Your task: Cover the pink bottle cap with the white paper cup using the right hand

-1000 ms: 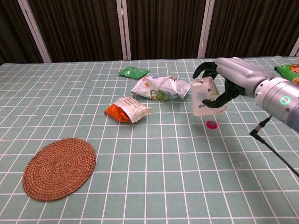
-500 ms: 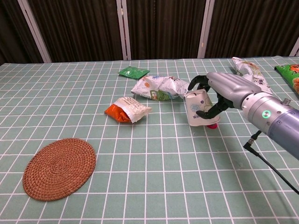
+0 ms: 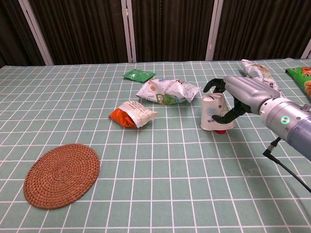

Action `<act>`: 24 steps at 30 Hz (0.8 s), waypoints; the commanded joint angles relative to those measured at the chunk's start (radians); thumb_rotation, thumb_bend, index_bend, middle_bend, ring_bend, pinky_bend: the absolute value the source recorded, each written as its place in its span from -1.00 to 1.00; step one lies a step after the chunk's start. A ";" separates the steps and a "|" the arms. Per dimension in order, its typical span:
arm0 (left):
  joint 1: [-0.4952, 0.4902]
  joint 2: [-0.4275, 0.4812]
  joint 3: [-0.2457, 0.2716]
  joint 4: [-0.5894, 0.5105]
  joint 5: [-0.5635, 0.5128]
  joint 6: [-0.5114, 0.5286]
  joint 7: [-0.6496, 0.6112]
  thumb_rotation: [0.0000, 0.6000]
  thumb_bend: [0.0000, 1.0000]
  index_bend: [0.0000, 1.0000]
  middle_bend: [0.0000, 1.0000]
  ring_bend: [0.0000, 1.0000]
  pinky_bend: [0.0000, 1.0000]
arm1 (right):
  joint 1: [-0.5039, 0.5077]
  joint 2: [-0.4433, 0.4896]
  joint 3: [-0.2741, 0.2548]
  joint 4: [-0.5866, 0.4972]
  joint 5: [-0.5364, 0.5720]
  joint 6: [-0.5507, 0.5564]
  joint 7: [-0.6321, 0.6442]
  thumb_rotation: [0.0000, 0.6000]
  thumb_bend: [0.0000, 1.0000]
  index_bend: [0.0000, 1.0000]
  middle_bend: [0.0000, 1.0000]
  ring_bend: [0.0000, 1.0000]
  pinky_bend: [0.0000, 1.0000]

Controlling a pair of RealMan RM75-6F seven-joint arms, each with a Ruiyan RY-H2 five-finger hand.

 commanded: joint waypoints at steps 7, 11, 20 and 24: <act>0.002 0.001 0.002 -0.004 0.005 0.005 0.002 1.00 -1.00 -1.00 -1.00 -1.00 -1.00 | -0.017 0.062 -0.021 -0.053 0.008 -0.056 0.062 1.00 -0.45 -0.90 -0.82 -1.00 -0.42; 0.003 0.002 0.004 -0.006 0.009 0.006 0.002 1.00 -1.00 -1.00 -1.00 -1.00 -1.00 | -0.022 0.093 -0.032 -0.088 0.010 -0.066 0.054 1.00 -0.47 -0.93 -0.87 -1.00 -0.49; 0.010 0.009 0.009 -0.014 0.025 0.021 -0.006 1.00 -1.00 -1.00 -1.00 -1.00 -1.00 | -0.050 0.155 -0.054 -0.187 -0.032 -0.016 0.047 1.00 -0.55 -1.00 -1.00 -1.00 -0.88; 0.015 0.015 0.010 -0.016 0.033 0.033 -0.017 1.00 -1.00 -1.00 -1.00 -1.00 -1.00 | -0.079 0.224 -0.062 -0.271 -0.088 0.039 0.076 1.00 -0.79 -1.00 -1.00 -1.00 -0.99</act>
